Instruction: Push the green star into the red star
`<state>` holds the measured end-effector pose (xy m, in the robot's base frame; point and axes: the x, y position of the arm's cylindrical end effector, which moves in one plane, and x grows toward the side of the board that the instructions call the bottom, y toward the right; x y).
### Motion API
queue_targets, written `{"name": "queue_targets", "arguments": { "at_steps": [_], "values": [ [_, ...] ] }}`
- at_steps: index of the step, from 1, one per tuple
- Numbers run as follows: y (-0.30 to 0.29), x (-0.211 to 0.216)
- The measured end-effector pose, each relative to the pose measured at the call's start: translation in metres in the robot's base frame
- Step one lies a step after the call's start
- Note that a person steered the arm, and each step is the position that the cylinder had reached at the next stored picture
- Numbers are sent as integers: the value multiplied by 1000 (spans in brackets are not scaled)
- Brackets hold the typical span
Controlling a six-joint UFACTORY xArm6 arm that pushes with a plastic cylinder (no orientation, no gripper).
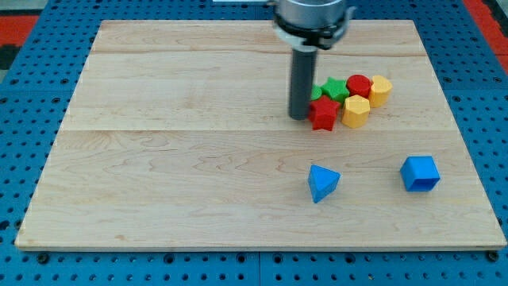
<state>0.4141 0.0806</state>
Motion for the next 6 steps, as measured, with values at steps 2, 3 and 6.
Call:
{"name": "queue_targets", "arguments": {
  "at_steps": [2,3,6],
  "values": [
    [-50,-43],
    [7,-119],
    [36,-42]
  ]
}}
